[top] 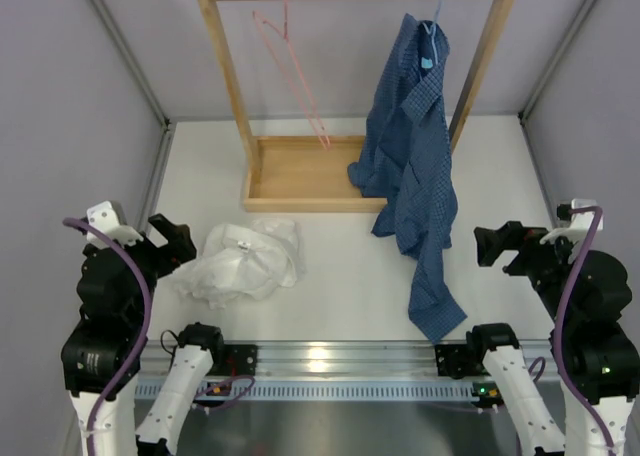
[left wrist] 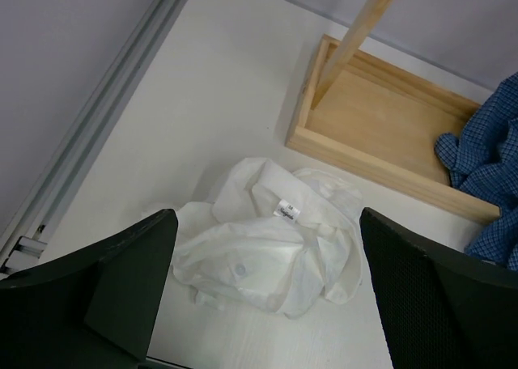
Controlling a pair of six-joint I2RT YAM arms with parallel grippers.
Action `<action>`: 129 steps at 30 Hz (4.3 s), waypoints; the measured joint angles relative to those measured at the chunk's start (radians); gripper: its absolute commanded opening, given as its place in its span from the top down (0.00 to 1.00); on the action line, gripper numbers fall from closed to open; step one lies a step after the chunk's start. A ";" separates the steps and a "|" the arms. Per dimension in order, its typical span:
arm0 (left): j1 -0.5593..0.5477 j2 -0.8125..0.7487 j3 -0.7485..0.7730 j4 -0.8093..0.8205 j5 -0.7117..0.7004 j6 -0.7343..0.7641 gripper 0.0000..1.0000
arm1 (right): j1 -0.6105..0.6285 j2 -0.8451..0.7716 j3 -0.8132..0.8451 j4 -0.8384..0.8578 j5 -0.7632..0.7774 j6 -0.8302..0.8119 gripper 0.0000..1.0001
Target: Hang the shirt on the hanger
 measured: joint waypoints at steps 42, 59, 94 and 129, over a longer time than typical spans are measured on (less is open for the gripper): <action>-0.394 0.589 -0.441 0.200 -0.109 -0.582 1.00 | 0.000 -0.032 -0.402 0.460 -0.801 0.217 0.00; -0.989 0.433 -0.563 0.428 0.055 -0.520 1.00 | 0.372 0.167 -0.314 0.542 -0.626 0.166 0.12; -1.073 0.272 -0.263 0.242 -0.218 -0.463 0.02 | 0.919 0.689 -0.256 0.771 0.150 -0.056 1.00; -0.745 0.521 -0.632 1.218 0.519 0.006 0.17 | 0.923 0.239 -0.196 0.318 0.068 -0.158 1.00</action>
